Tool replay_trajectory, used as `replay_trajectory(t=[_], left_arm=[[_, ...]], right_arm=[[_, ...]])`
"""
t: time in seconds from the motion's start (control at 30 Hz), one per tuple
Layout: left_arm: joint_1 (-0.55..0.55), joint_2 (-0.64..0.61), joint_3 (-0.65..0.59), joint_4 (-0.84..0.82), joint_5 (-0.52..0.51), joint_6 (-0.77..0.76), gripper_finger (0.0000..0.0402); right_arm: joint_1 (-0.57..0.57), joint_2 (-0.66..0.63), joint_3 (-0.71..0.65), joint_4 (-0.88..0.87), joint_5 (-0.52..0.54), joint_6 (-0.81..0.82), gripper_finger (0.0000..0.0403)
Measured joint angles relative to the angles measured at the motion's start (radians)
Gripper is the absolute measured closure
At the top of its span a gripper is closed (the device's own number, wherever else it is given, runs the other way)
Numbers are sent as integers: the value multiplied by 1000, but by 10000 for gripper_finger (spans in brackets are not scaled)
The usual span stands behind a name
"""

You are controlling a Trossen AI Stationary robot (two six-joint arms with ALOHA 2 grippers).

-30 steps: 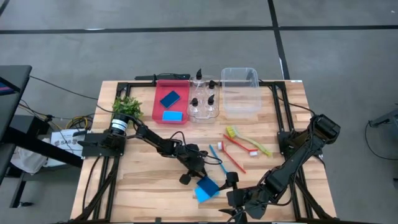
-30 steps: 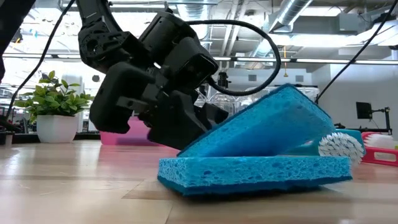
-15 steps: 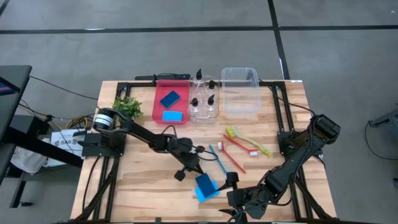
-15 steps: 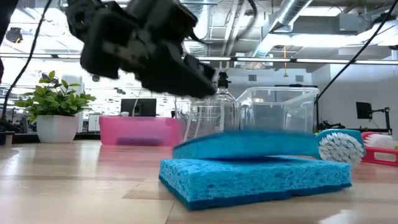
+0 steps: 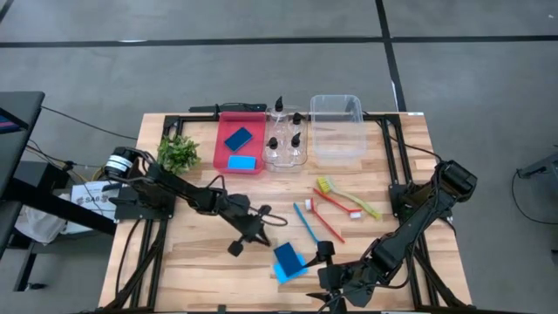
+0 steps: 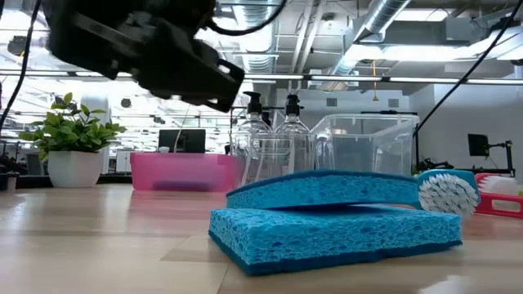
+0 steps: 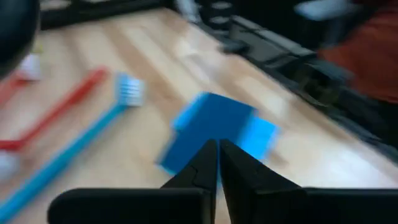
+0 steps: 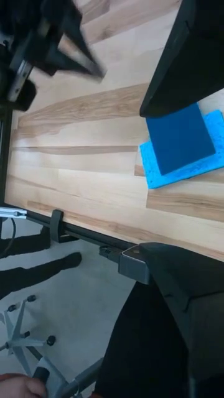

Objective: Pick & Place Kitchen Sink Supplies
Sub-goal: Put the blue sponge into the pink bin

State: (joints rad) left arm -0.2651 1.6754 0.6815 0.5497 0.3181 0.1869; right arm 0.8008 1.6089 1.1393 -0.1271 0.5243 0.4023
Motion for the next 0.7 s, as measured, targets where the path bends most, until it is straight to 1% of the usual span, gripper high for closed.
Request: replay_trajectory(t=[0.07,0.17,0.23,0.33,0.47,0.6,0.7], left_arm=[[3,5,1,14,-53,1,374],[0,33,0,64,-70,10,353],[-10,65,2,127,-100,18,334],[-27,124,4,190,-126,82,304],[-59,175,47,205,-124,172,274],[-123,217,57,201,-155,196,263],[-180,248,58,201,-263,272,265]], right_arm=[[-4,0,0,0,0,1,65],[-8,0,0,0,0,0,65],[-12,0,0,-2,0,0,65],[-17,0,0,-4,0,0,65],[-18,0,0,-8,0,15,65],[-14,0,0,-10,0,15,65],[-9,0,0,-12,0,15,65]])
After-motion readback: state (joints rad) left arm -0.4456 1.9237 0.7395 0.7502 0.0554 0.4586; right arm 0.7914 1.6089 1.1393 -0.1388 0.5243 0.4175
